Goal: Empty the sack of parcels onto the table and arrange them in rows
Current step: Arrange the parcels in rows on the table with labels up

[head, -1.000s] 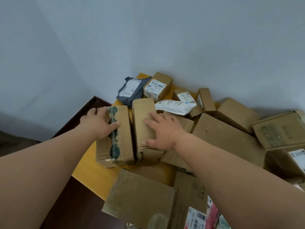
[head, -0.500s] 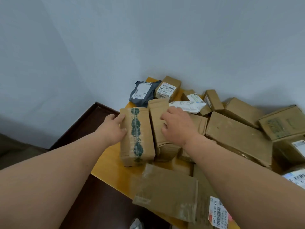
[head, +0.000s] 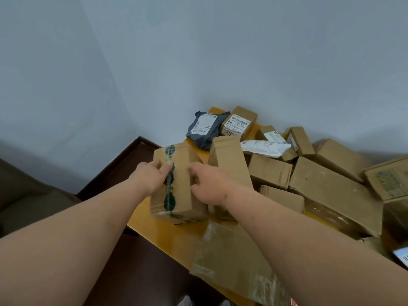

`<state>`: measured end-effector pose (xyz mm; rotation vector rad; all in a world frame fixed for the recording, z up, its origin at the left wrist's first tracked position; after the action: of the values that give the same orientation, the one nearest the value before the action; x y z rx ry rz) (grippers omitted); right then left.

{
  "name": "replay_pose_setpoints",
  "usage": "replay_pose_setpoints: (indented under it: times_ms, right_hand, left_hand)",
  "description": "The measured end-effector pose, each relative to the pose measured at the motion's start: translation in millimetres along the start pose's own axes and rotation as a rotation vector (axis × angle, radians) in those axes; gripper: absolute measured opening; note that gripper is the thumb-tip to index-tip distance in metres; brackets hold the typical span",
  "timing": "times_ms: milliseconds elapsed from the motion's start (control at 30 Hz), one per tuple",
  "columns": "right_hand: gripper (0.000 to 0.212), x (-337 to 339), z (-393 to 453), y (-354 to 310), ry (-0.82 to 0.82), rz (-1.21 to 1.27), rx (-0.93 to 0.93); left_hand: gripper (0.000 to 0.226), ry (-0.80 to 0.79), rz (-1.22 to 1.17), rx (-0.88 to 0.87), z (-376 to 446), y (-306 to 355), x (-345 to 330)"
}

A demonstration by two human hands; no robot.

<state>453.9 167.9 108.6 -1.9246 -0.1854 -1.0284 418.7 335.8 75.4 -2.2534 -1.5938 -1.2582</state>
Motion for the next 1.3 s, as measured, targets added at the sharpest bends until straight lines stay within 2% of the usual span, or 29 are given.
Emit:
replay_pose_setpoints:
  times_ms: [67,100,233,300,367,500,600,667,733,800,867,967,1067,1100,1167,1233,1300]
  right_hand:
    - [0.059,-8.5,5.5,-3.0,0.005,0.087,-0.004]
    - [0.062,-13.4,9.2,-3.5,-0.005,0.12,-0.014]
    - [0.055,-23.0,20.9,2.6,0.009,0.295,-0.113]
    - [0.053,-20.0,26.5,11.7,0.059,0.23,-0.193]
    - [0.056,-20.3,31.5,22.7,0.083,0.146,-0.313]
    - [0.07,-37.3,41.9,26.2,0.052,0.242,-0.499]
    - [0.065,-41.0,53.5,17.6,0.168,0.357,-0.553]
    - [0.062,-40.3,58.4,12.5,0.309,0.569,-0.58]
    - [0.067,-40.7,57.7,9.7,0.397,0.771,-0.607]
    - [0.077,-39.1,52.3,12.4,0.443,0.806,-0.617]
    - [0.09,-36.7,46.6,13.7,0.465,0.791,-0.627]
    - [0.108,-35.0,44.4,13.6,0.464,0.747,-0.645]
    - [0.128,-40.1,41.5,14.1,0.374,0.732,-0.709]
    - [0.127,-43.3,39.7,13.2,0.31,0.735,-0.723]
    - [0.102,-48.3,34.4,10.5,0.212,0.737,-0.731]
    - [0.074,-52.2,29.3,15.9,0.199,0.695,-0.74]
    - [0.07,-56.0,25.7,25.9,0.214,0.657,-0.76]
  left_hand:
    - [0.113,-0.024,-0.116,0.078,1.3,-10.0,3.6]
    - [0.115,-0.036,-0.153,0.098,2.6,-15.3,4.1]
    - [0.113,-0.171,-0.282,0.195,8.8,-31.7,3.3]
    - [0.098,-0.277,-0.349,0.224,15.3,-34.9,5.8]
    - [0.094,-0.317,-0.384,0.242,22.8,-39.9,12.4]
    - [0.096,-0.284,-0.432,0.163,40.1,-34.8,26.8]
    - [0.099,-0.168,-0.329,0.001,46.6,-13.2,44.0]
    - [0.081,-0.143,-0.375,-0.061,50.0,-3.4,52.7]
    - [0.043,-0.228,-0.477,-0.063,54.6,-0.9,54.2]
    - [0.022,-0.274,-0.467,-0.061,56.7,-3.0,55.5]
    - [0.016,-0.299,-0.439,-0.086,55.3,-1.6,56.7]
    - [0.028,-0.335,-0.332,-0.154,41.0,11.2,53.4]
    - [0.027,-0.373,-0.188,-0.249,26.1,25.3,41.2]
    - [0.024,-0.377,-0.166,-0.265,24.2,27.1,37.1]
    - [0.029,-0.327,-0.14,-0.284,27.5,23.0,32.9]
    - [0.054,-0.152,-0.052,-0.274,44.6,8.2,34.8]
    - [0.08,-0.048,0.033,-0.151,62.3,-14.5,36.8]
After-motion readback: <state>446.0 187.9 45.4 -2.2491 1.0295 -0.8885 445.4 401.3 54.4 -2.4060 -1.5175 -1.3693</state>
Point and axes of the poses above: each hand's wrist, its own z-axis towards the middle knuckle, its own x-axis out of the back of the hand, y = z × x, the point moved 7 cm from there along z, towards the middle knuckle, and after that the axes turned 14 degrees about x, right-handed, at the moved point
